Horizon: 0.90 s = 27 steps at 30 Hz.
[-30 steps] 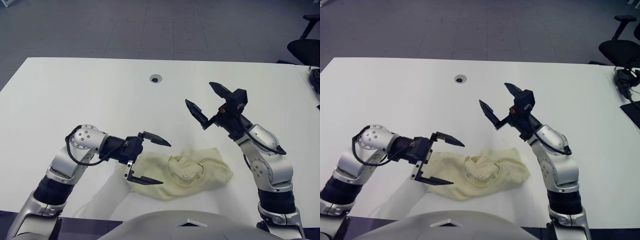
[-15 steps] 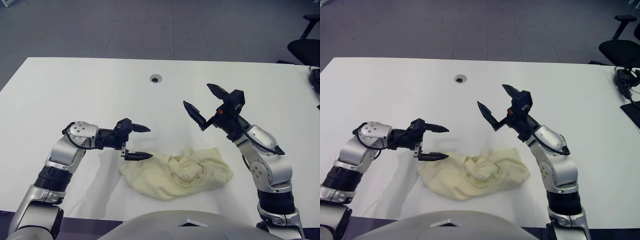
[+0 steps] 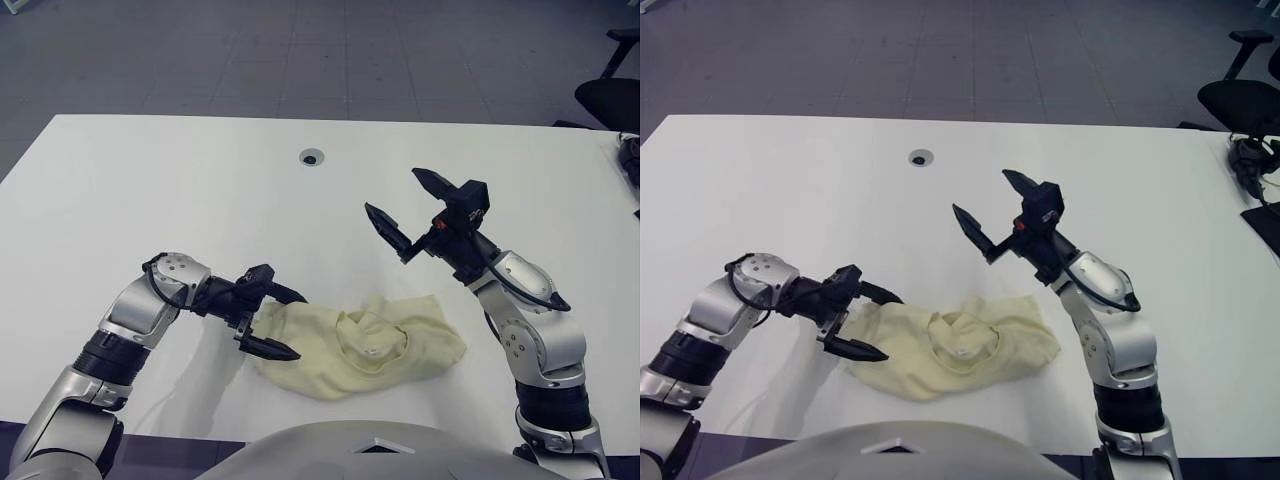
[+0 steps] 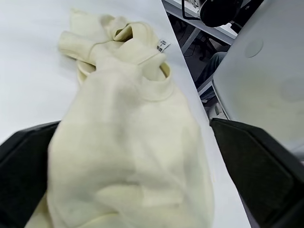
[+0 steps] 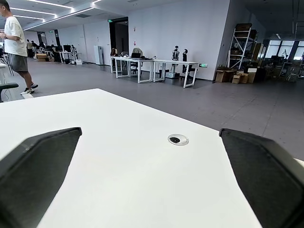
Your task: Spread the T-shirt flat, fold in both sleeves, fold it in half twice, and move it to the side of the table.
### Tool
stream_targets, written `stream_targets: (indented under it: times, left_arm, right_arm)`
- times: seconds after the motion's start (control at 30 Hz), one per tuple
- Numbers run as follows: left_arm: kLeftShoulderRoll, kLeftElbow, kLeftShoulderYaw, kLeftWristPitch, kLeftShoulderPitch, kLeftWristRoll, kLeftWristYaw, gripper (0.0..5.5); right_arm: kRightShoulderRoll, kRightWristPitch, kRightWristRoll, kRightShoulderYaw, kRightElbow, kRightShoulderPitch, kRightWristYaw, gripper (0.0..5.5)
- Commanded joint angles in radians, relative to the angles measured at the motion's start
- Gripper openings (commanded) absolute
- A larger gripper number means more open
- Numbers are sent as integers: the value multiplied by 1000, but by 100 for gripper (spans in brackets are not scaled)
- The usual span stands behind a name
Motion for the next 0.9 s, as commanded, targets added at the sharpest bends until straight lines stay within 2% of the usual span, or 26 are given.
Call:
stream_targets:
  times: [0.03, 0.47, 0.9]
  left_arm:
    - [-4, -51, -8, 32, -11, -21, -9, 538]
    - [0, -169, 61, 81, -3, -128, 23, 538]
    - [83, -285, 63, 50, 92, -132, 4, 538]
  right_arm:
    - [-4, 17, 2, 3, -8, -3, -2, 540]
    - [-2, 14, -2, 1, 0, -6, -8, 540]
    - [3, 12, -6, 6, 11, -20, -9, 540]
